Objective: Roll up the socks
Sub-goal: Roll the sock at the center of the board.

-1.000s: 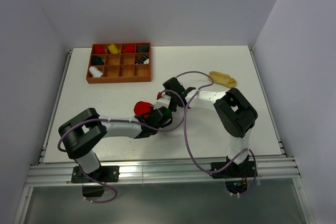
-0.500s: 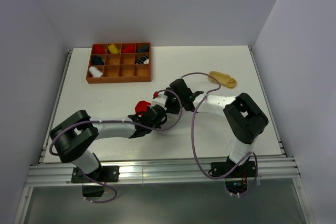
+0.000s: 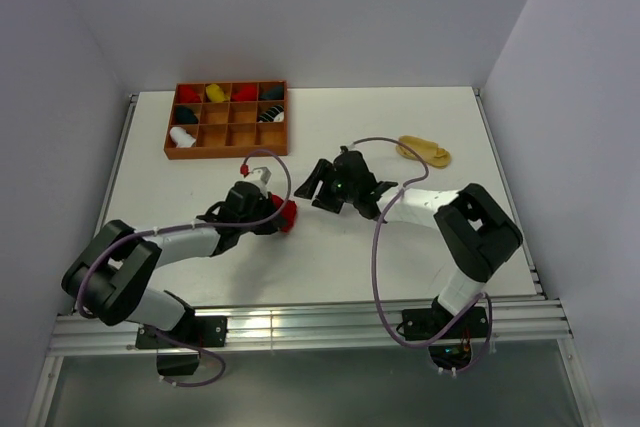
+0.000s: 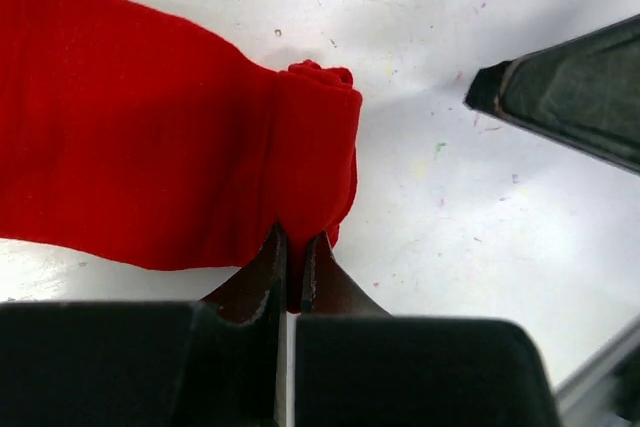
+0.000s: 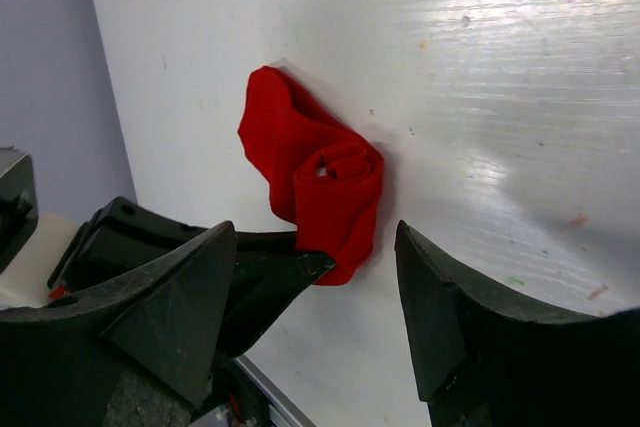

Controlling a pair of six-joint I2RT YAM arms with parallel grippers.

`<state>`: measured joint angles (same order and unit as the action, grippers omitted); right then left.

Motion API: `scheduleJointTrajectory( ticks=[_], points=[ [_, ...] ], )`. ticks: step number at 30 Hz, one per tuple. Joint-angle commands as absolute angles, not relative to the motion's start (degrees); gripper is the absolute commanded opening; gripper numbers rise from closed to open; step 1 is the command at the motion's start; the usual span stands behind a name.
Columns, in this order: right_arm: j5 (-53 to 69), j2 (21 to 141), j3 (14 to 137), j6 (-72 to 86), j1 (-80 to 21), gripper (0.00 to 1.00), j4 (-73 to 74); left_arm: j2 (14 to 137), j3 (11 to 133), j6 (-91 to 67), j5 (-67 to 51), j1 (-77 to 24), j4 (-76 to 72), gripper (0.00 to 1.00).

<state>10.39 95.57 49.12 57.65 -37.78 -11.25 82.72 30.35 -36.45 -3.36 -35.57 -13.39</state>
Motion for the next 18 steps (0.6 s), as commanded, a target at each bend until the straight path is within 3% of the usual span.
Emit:
scheduleJointTrajectory(
  ticks=[1, 18],
  points=[
    [11.6, 97.5, 49.0, 59.3, -39.0, 0.72, -17.2, 84.1, 27.6, -41.7, -14.0, -32.2, -18.7, 0.01],
    [10.5, 105.5, 50.0, 62.5, -41.1, 0.66, -18.8, 94.0, 29.7, -45.4, -22.7, -27.3, -20.0, 0.01]
  ],
)
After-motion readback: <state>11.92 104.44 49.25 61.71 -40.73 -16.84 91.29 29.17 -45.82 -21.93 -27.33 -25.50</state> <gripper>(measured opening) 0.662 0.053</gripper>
